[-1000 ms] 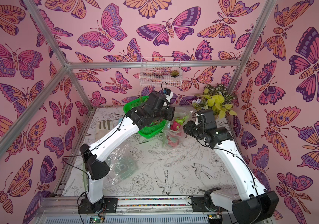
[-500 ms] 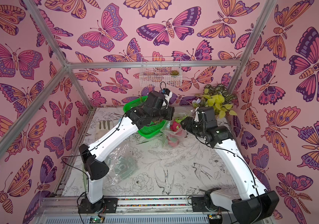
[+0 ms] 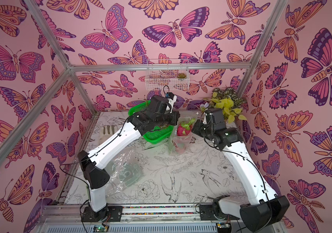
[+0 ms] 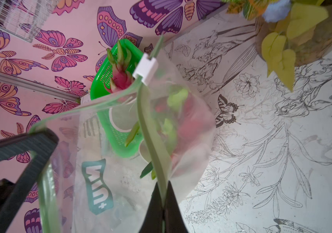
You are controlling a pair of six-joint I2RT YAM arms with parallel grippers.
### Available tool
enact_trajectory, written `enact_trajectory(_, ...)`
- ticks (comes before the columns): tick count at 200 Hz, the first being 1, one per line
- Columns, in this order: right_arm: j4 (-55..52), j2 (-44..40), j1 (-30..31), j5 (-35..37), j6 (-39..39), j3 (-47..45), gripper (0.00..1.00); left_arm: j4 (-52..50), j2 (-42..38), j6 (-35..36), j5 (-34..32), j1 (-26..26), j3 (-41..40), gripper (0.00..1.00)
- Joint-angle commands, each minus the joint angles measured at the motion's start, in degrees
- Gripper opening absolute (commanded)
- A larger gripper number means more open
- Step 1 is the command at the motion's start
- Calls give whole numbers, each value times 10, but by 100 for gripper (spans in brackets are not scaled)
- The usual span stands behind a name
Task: Open the zip-top bag and take out the dragon fruit
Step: Open the zipper of the food storage bag at the center of the board.
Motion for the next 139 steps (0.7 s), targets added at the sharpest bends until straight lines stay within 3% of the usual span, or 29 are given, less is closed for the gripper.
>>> enact_trajectory(1,-44,-27,3,29,-34,50,0,43,-36,-18,24,6,-7,0)
enact_trajectory(67,-162,-18,3,28,-89,162,0,89,-68,-70,59,25,-96,0)
enact_trajectory(139,-124,32,55,17,-100,80,0,123,-74,-112,132,60,-273,0)
